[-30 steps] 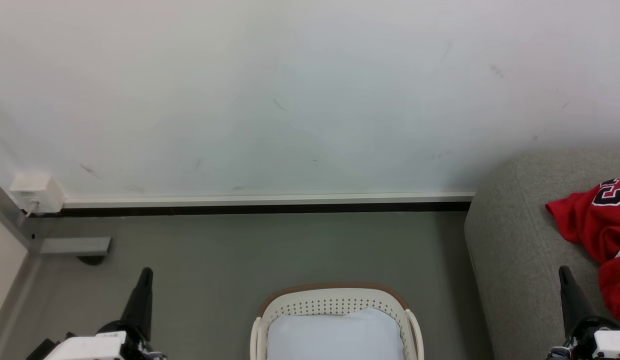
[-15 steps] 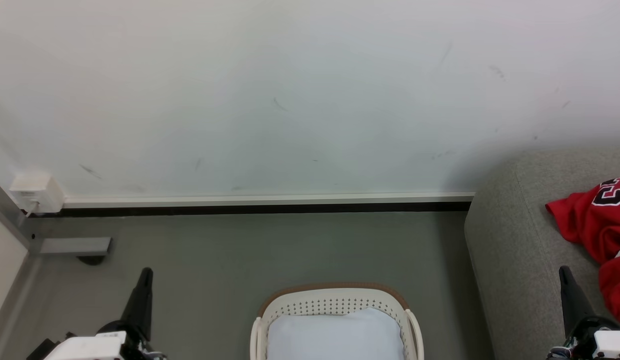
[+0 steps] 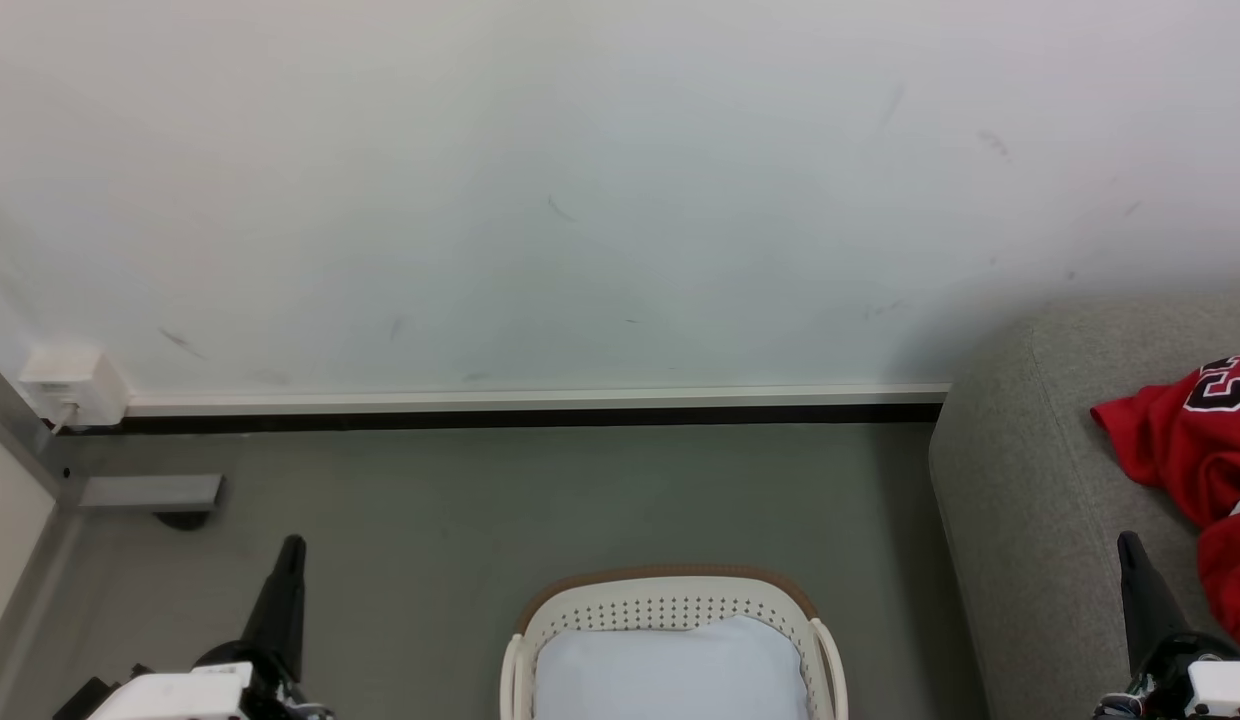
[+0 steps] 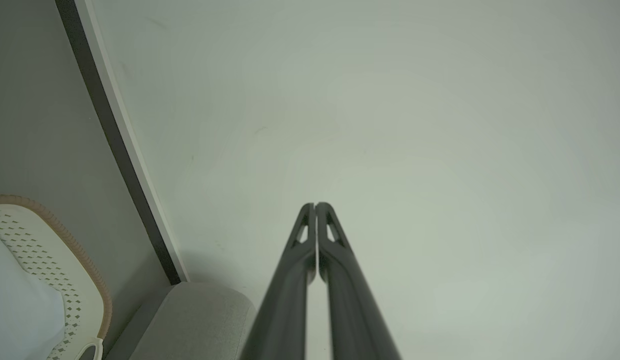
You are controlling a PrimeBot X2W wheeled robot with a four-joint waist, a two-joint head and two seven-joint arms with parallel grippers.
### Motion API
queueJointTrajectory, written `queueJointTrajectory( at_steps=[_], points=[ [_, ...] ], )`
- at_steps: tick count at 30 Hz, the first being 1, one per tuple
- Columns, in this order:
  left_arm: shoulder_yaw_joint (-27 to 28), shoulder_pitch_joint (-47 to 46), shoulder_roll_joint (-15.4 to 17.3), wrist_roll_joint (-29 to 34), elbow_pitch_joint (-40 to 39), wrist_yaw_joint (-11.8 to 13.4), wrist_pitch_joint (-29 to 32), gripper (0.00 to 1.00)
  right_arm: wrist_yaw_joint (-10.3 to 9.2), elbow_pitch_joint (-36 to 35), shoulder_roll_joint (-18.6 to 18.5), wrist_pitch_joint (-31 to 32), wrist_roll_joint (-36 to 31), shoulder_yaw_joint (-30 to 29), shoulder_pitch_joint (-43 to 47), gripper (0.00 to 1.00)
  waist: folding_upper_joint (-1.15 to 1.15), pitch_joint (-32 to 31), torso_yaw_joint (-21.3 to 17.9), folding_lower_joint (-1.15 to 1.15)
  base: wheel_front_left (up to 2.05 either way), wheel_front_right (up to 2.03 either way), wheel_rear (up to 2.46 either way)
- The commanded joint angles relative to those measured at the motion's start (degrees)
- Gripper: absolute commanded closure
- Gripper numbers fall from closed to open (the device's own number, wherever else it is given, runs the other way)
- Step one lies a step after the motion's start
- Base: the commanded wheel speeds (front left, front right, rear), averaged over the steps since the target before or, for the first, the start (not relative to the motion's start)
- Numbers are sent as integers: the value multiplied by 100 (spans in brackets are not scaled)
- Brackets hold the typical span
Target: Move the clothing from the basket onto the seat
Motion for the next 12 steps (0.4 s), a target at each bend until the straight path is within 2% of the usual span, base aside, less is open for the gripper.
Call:
queueJointTrajectory(
  at_steps=[1, 12],
  points=[
    [6, -44, 14, -78, -18, 6, 25, 100, -12, -17, 7, 12, -30, -22, -58, 100, 0, 0, 0, 0, 0, 0, 0],
    [6, -44, 14, -79, -18, 6, 24, 100, -12, -17, 13, 21, -36, -28, -59, 100, 0, 0, 0, 0, 0, 0, 0]
  ],
)
